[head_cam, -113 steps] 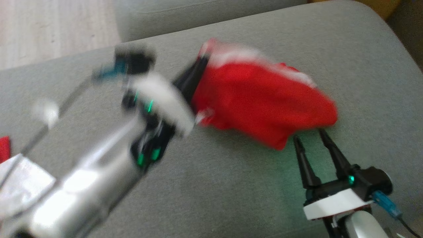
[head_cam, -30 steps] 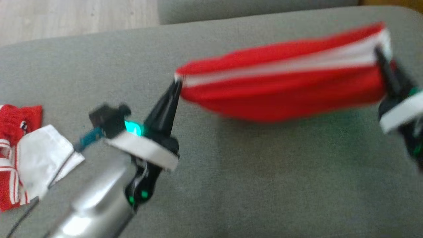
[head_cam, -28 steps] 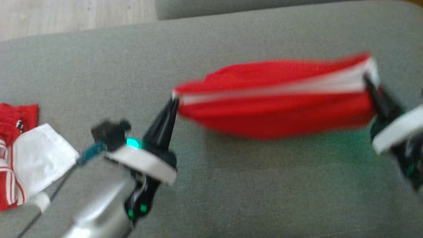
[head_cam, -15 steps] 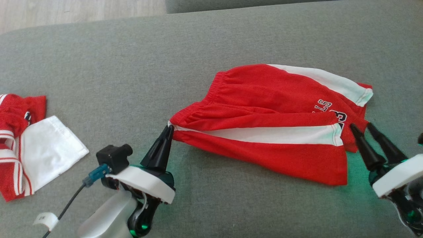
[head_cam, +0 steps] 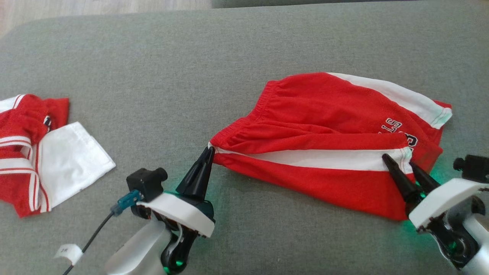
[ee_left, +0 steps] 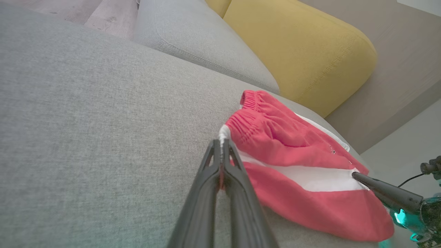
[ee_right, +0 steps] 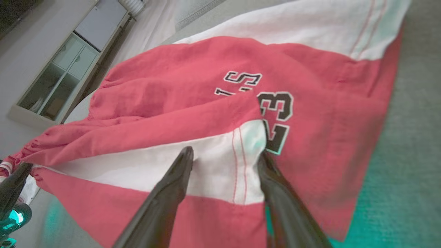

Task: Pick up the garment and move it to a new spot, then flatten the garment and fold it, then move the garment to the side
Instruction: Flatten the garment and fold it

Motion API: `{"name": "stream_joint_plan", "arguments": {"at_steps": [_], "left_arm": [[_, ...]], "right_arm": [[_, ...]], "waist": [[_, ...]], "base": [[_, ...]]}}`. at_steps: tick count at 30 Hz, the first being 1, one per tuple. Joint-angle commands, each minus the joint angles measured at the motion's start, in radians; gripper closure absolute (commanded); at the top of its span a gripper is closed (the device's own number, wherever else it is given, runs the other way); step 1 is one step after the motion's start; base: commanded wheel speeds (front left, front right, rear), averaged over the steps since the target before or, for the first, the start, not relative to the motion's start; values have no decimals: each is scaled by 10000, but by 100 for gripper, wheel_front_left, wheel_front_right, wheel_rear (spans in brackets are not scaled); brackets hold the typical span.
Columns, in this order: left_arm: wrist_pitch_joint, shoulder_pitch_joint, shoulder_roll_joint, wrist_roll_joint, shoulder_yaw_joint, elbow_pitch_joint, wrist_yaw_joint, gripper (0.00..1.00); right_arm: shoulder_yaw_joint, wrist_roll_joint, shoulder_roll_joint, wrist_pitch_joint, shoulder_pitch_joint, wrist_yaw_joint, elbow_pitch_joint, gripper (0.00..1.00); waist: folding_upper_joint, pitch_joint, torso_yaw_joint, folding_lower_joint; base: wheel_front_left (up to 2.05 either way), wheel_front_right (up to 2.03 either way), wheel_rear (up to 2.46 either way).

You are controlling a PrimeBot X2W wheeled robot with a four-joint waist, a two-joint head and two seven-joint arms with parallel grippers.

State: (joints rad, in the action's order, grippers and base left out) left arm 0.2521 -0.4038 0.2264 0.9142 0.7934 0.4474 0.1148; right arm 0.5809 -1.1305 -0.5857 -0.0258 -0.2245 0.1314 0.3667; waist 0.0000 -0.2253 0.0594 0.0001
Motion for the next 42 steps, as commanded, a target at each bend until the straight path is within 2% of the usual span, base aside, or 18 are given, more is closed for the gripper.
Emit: {"name": "stream_joint_plan", "arguments": {"at_steps": [1,2,3,10,16,20,23,28,33,38,42], "left_arm": [[96,-410,68,-91,-402,-178,47,100],[96,-405,41,-99,-415,-152,59,100],[96,-395,18,-107,-431,-125,70,100],[97,-223,85,-283,-697,-119,112,100],[-113,-890,424,-52,-1040,-1284,139,100],[-872,-2797,795,-214,-1224,-1985,147,100],[-1195,-4777,793,-614,-1391,-1883,150,100],[-642,-7979,169,-1351,-1632,-373,155,100],[64,-9676,-378,-1991,-1798,882,157,100],[91,-8634,-405,-2036,-1699,653,157,100],[94,-6623,-258,-1936,-1301,98,158,100]], "right_arm": [[2,109,-184,-57,-146,-7,-222,58],[6,130,-170,-85,-154,-7,-232,88],[-2,165,-167,-124,-164,-7,-235,100],[-373,570,-473,-653,-132,-7,-423,100],[-1460,666,-1156,-1027,-553,-7,-1609,100],[-2288,1023,-1472,-789,-1974,-7,-2112,100],[-2780,1340,-1274,-650,-3661,-7,-1840,100],[-3153,1950,-523,-900,-6615,-7,-555,100],[-2918,2352,-210,-1552,-8450,-7,626,100],[-2523,2121,-216,-1770,-7938,-7,985,100],[-2162,1737,-250,-1918,-6434,-7,1115,100]], "waist": [[0,10,33,-1],[0,23,49,-1],[0,44,62,-1],[0,464,6,-1],[0,659,-278,-1],[0,193,-499,-1],[0,-483,-573,-1],[0,-1452,-525,-1],[0,-1822,-357,-1],[0,-1701,-234,-1],[0,-1473,-132,-1]], "base": [[0,0,0],[0,0,0],[0,0,0],[0,0,0],[0,0,0],[0,0,0],[0,0,0],[0,0,0],[0,0,0],[0,0,0],[0,0,0]]}}
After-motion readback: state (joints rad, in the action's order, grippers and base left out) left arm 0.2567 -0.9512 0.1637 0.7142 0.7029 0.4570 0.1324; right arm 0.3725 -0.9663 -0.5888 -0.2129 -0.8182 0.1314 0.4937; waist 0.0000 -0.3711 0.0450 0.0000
